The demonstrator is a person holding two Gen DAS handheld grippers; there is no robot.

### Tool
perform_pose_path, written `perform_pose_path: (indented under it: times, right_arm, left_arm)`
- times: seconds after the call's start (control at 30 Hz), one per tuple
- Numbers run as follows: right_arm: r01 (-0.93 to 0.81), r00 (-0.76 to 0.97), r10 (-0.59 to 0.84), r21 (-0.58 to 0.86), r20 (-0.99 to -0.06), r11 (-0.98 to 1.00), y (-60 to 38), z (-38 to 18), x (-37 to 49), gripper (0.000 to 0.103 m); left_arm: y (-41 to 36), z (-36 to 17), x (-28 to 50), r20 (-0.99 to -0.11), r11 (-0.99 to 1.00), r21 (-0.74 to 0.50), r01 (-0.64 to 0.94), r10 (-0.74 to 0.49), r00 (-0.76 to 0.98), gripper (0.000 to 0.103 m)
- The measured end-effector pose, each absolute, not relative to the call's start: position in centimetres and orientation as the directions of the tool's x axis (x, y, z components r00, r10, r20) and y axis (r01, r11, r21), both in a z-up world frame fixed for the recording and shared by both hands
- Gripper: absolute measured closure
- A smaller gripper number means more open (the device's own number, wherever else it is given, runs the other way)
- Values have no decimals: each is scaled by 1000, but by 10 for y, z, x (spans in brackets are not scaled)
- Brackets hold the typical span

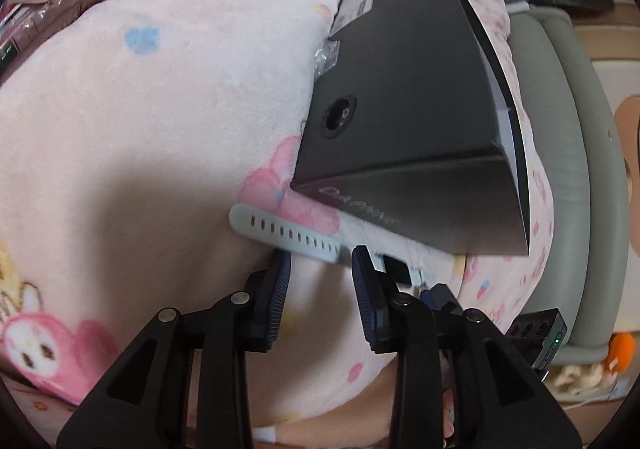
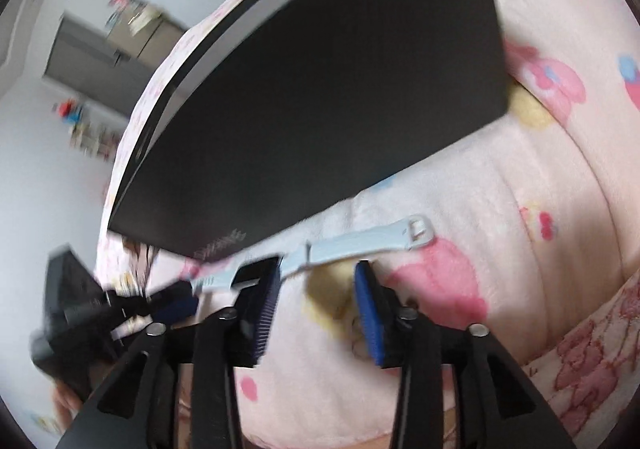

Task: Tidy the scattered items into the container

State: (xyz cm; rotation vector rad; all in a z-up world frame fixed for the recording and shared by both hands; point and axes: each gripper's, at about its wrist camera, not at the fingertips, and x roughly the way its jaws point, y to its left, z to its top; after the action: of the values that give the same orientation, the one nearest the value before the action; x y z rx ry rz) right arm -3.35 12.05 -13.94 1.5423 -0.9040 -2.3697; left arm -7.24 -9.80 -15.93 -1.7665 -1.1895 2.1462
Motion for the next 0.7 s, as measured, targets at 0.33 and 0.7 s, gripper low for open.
perform_pose_path:
  times: [0.33, 0.7]
  right_arm:
    - [-285, -501, -466, 647, -729, -707, 132, -169, -47, 63]
    - [-99, -519, -445, 568, -730, -817, 89, -149, -36, 95]
  left_arm:
    - [-99, -173, -67, -751, -607, -660, 443, 509, -421, 75]
    - [-83, -143, -53, -800, -753, -559, 347, 379, -465, 97]
